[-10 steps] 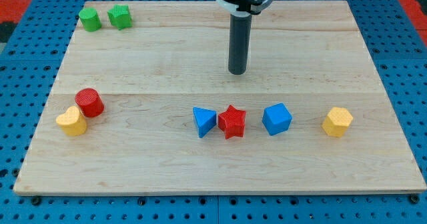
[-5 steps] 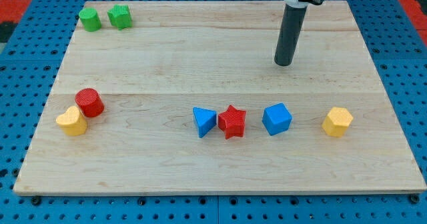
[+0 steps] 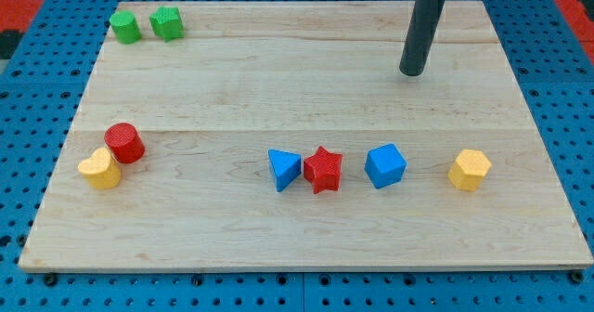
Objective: Push blue cube above the blue triangle
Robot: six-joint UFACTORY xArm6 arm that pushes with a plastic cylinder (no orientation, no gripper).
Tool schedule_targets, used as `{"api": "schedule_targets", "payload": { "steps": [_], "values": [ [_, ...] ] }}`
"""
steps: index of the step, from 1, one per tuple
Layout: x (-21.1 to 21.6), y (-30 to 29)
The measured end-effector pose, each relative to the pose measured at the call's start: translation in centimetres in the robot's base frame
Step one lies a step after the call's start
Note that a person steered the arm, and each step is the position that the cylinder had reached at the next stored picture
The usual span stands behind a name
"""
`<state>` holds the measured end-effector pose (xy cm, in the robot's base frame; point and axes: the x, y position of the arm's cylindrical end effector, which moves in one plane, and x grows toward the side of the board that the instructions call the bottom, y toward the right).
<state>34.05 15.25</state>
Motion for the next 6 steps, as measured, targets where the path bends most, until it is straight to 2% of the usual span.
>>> {"api": "schedule_targets", "payload": {
  "steps": [1, 2, 3, 4, 5, 6],
  "values": [
    [1.4, 8.8],
    [7.5, 15.7],
    [16.0, 15.6],
    [20.4, 11.6],
    [22.2, 3.0],
    [19.2, -0.8]
  ]
}}
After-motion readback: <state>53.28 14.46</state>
